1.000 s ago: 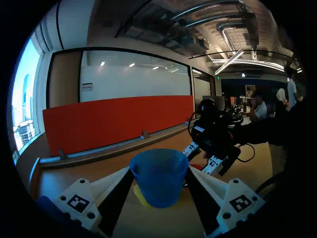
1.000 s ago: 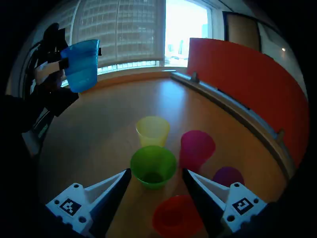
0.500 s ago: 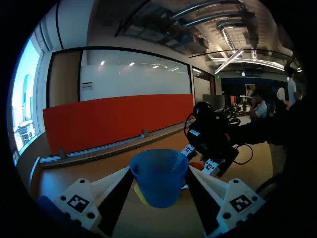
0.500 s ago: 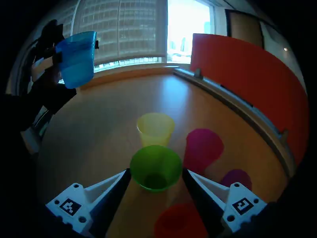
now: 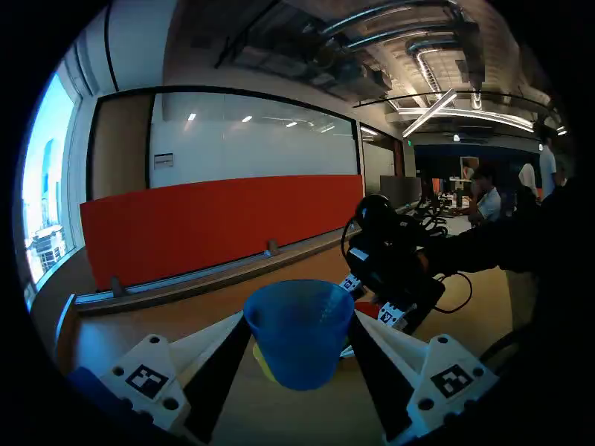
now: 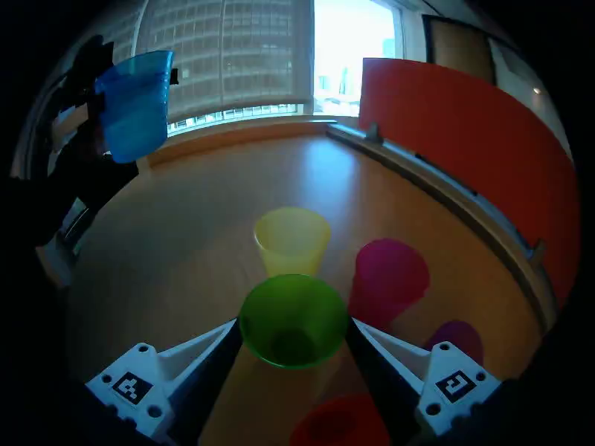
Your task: Pour water
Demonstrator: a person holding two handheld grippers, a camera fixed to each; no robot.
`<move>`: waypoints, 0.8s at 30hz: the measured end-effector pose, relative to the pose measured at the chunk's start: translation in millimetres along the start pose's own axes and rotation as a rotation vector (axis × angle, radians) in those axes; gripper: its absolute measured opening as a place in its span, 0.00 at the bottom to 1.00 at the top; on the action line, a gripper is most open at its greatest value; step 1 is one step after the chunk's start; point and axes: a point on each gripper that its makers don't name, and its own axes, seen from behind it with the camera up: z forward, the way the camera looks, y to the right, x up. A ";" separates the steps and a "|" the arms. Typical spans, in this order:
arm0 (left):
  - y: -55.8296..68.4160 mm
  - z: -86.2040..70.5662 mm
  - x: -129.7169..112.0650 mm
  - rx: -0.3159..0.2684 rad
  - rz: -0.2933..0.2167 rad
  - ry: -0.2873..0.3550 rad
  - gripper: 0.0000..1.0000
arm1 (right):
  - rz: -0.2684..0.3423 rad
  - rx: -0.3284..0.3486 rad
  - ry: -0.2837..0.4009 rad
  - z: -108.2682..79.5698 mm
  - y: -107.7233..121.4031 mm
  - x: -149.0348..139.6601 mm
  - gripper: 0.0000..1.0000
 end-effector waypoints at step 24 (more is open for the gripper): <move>3.0 1.4 -3.0 -0.006 0.009 -0.022 0.86 | 0.026 -0.008 0.096 -36.1 -3.9 19.8 0.91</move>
